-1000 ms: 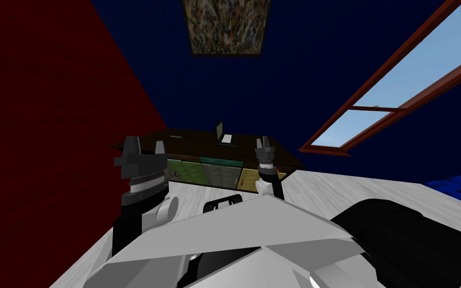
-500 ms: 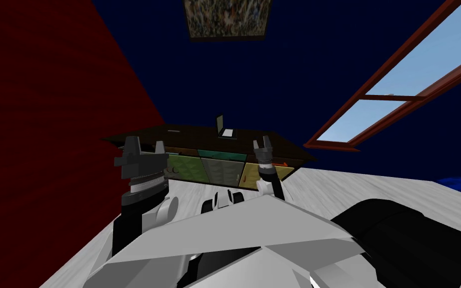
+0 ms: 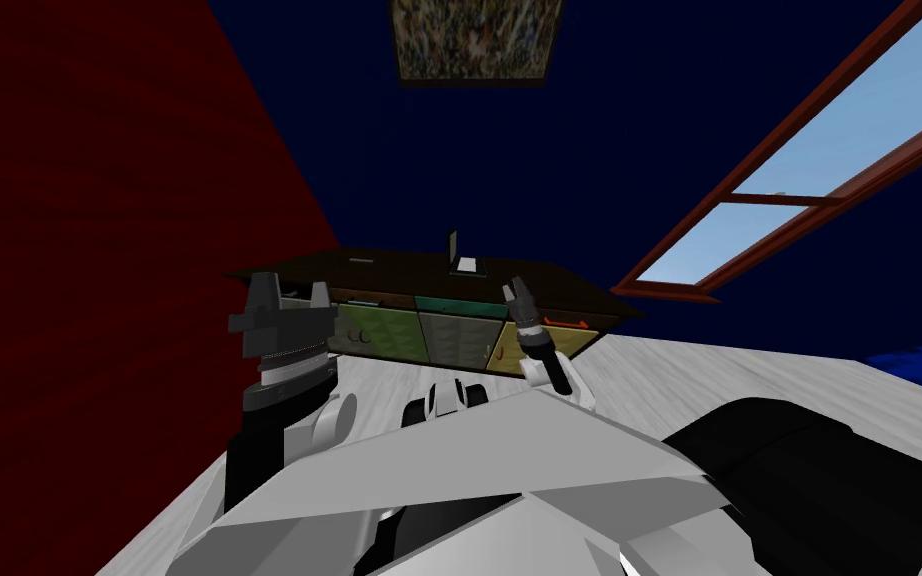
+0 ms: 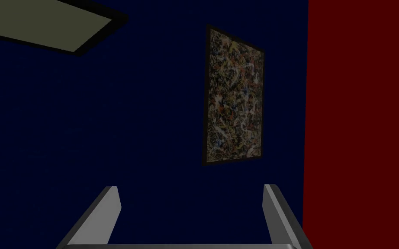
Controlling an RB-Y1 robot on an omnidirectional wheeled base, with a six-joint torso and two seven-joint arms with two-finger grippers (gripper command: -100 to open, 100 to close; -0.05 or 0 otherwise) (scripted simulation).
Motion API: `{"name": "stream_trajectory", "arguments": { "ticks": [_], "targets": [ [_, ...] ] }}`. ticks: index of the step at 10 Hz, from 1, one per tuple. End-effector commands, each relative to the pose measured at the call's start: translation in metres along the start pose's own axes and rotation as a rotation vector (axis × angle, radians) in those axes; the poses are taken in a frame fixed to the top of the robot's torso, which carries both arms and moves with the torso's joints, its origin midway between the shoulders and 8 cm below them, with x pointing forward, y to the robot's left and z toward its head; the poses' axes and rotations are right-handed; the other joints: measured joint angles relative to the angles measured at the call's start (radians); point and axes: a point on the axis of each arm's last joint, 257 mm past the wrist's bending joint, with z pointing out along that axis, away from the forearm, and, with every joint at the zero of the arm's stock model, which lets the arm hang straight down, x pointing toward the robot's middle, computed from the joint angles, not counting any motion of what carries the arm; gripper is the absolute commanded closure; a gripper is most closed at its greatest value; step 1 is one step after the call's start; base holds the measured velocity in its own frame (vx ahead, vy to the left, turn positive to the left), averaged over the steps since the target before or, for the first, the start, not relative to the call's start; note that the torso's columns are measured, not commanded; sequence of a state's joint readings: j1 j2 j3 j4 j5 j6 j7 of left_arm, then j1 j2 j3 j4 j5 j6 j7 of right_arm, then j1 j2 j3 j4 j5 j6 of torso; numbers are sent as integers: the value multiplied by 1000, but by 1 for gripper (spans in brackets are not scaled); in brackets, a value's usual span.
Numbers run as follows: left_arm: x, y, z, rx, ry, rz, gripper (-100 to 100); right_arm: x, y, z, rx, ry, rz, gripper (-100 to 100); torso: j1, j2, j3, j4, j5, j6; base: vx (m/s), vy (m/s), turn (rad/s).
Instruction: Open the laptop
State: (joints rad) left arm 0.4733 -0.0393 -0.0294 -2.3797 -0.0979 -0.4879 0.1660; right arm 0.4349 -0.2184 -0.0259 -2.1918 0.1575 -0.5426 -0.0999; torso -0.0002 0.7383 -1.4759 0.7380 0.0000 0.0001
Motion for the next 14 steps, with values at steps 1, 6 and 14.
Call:
{"name": "stream_trajectory", "arguments": {
  "ticks": [1, 6, 14],
  "targets": [
    [0, 0, 0, 0, 0, 0, 0, 2, -28, -1, 48, 89, -119, -100, 1, 0, 0, 0, 0, 0, -37, 249, -9],
    [0, 0, 0, 0, 0, 0, 0, -4, -63, -4, 105, 210, -291, -100, 5, 0, 0, 0, 1, 0, -31, 218, -6],
    [0, 0, 0, 0, 0, 0, 0, -56, -136, -9, 227, 410, -685, -100, -1, -1, 0, 0, 0, 0, -13, 196, 1]
  ]
}}
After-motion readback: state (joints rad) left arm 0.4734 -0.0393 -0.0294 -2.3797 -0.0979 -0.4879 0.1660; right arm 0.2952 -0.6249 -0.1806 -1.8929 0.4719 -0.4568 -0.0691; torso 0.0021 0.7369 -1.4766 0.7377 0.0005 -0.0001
